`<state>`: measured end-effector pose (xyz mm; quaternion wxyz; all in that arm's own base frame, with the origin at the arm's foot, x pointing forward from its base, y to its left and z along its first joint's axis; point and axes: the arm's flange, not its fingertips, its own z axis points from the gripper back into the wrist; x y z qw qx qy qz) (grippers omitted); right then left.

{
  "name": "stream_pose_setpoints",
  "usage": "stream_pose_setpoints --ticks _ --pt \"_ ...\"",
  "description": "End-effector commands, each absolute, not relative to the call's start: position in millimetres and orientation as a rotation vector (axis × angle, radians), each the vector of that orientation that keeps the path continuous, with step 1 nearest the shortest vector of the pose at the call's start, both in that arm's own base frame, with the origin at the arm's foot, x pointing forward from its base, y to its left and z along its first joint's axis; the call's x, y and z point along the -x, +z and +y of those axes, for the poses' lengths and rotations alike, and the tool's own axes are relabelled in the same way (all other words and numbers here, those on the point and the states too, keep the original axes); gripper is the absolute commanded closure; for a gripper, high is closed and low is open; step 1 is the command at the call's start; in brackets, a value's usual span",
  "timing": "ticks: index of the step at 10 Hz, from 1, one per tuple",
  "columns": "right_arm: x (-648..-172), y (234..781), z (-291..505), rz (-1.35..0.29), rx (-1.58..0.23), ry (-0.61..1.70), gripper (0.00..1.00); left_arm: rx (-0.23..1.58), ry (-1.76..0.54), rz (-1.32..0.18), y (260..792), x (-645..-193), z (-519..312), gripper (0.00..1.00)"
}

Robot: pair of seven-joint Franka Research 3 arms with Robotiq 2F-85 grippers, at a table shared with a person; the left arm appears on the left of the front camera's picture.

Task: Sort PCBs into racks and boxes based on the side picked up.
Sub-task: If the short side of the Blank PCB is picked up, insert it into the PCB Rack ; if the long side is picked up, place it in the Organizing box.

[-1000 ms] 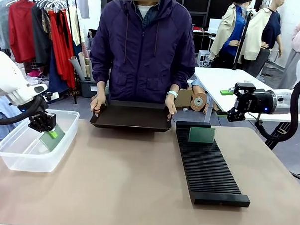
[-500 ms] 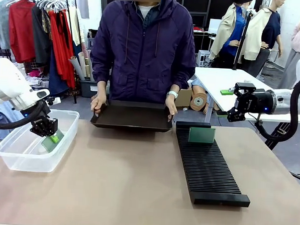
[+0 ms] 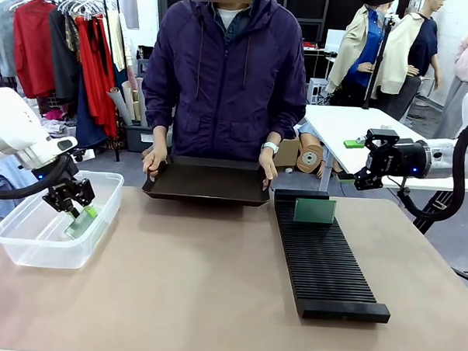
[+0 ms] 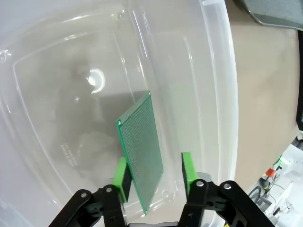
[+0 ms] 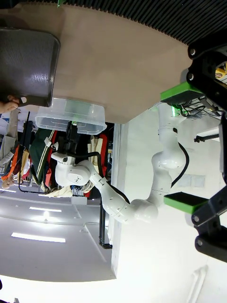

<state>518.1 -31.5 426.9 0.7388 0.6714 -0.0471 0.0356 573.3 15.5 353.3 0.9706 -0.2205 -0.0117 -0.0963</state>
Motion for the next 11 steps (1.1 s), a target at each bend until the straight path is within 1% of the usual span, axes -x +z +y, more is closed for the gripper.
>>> stream_pose_setpoints --ticks 1,5,9,11 --pt "-518 428 -32 -0.113 -1.469 0.081 0.00 0.414 -0.211 -0.019 366 -573 18 0.00" --pt "-518 428 -32 -0.113 -1.469 0.081 0.00 0.303 -0.217 -0.031 396 -567 19 0.00" --pt "-518 428 -32 -0.113 -1.469 0.081 0.00 0.265 -0.226 -0.083 421 -563 16 0.00" --pt "-518 428 -32 -0.113 -1.469 0.081 0.00 0.261 -0.227 -0.075 422 -562 17 0.00"
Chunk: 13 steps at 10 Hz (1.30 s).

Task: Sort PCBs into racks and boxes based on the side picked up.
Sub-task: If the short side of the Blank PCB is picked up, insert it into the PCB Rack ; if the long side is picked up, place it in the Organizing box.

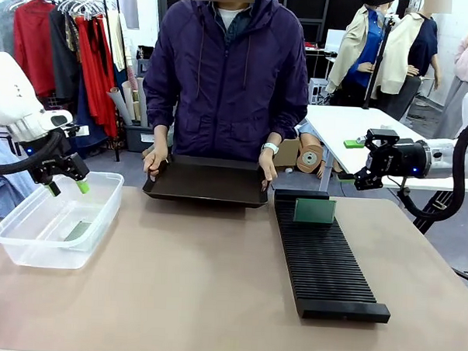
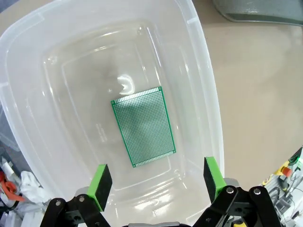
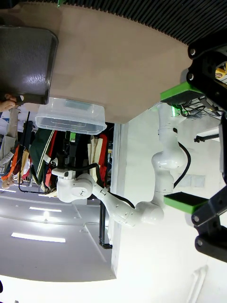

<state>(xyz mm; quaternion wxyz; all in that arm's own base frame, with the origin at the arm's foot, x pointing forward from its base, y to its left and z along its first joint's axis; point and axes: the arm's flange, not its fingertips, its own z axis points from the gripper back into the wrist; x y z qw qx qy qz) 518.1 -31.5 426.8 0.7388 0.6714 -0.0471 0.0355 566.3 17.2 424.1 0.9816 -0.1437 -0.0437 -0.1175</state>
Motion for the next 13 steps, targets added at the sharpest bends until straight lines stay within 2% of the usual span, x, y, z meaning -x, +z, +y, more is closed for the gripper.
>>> stream_pose_setpoints --ticks 1,4,6,8,9,13 --pt "-518 428 -32 -0.113 -1.469 0.081 0.00 0.263 -0.224 -0.077 422 -562 17 0.00" --pt "-518 428 -32 -0.113 -1.469 0.081 0.00 0.270 -0.222 -0.087 424 -564 18 0.00" --pt "-518 428 -32 -0.113 -1.469 0.081 0.00 0.347 -0.212 -0.111 428 -563 19 0.00" --pt "-518 428 -32 -0.113 -1.469 0.081 0.00 0.511 -0.199 -0.199 445 -559 29 0.00" --pt "-518 428 -32 -0.113 -1.469 0.081 0.00 0.690 -0.187 -0.272 451 -555 36 0.00" --pt "-518 428 -32 -0.113 -1.469 0.081 0.00 1.021 -0.152 -0.383 454 -552 29 0.00"
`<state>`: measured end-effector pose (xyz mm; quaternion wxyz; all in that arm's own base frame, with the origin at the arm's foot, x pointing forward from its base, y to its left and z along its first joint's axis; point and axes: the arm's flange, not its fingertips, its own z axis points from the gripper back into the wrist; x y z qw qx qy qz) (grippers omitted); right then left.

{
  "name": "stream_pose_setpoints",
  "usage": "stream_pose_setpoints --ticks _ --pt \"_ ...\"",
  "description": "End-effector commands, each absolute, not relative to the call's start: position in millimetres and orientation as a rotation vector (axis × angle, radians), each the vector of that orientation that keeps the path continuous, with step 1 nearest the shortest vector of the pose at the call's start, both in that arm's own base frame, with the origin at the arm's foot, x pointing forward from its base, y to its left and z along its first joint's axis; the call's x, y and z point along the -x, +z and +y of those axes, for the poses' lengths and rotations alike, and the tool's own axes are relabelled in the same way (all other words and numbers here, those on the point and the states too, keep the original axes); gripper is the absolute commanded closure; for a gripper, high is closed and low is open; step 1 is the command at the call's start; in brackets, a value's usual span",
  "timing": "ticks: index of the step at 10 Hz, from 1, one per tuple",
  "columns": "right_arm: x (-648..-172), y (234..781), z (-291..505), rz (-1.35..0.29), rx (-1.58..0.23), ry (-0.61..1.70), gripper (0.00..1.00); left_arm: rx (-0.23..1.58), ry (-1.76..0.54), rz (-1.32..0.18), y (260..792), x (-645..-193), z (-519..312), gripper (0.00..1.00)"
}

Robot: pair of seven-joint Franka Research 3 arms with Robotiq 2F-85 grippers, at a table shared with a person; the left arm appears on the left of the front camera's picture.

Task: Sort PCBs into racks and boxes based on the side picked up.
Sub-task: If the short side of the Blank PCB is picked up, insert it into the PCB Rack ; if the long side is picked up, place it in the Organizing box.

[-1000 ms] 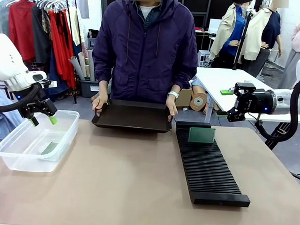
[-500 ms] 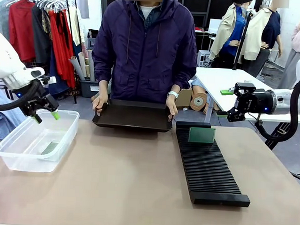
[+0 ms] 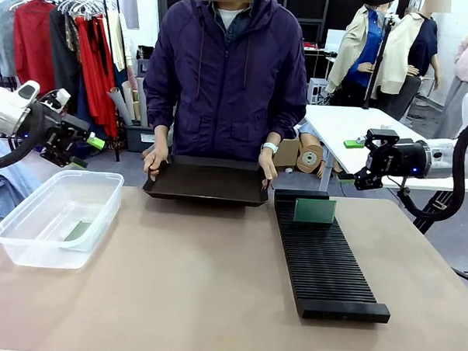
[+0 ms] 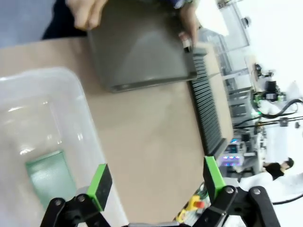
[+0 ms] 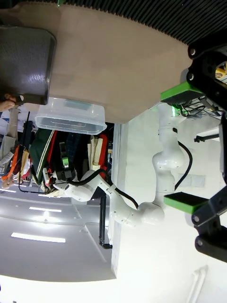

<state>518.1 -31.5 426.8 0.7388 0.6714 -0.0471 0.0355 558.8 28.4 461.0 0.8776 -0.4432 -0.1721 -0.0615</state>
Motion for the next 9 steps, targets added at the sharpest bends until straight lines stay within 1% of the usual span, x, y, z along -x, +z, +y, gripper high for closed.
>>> stream_pose_setpoints --ticks 1,3,6,7,8,9 --pt "-518 428 -32 -0.113 -1.469 0.081 0.00 1.067 -0.164 -0.402 458 -552 27 0.00" --pt "-518 428 -32 -0.113 -1.469 0.081 0.00 1.226 -0.198 -0.427 461 -550 21 0.00" --pt "-518 428 -32 -0.113 -1.469 0.081 0.00 1.332 -0.218 -0.447 462 -551 22 0.00" --pt "-518 428 -32 -0.113 -1.469 0.081 0.00 1.338 -0.224 -0.454 461 -550 23 0.00" --pt "-518 428 -32 -0.113 -1.469 0.081 0.00 1.274 -0.195 -0.422 467 -552 15 0.00" --pt "-518 428 -32 -0.113 -1.469 0.081 0.00 1.274 -0.195 -0.422 467 -552 15 0.00"
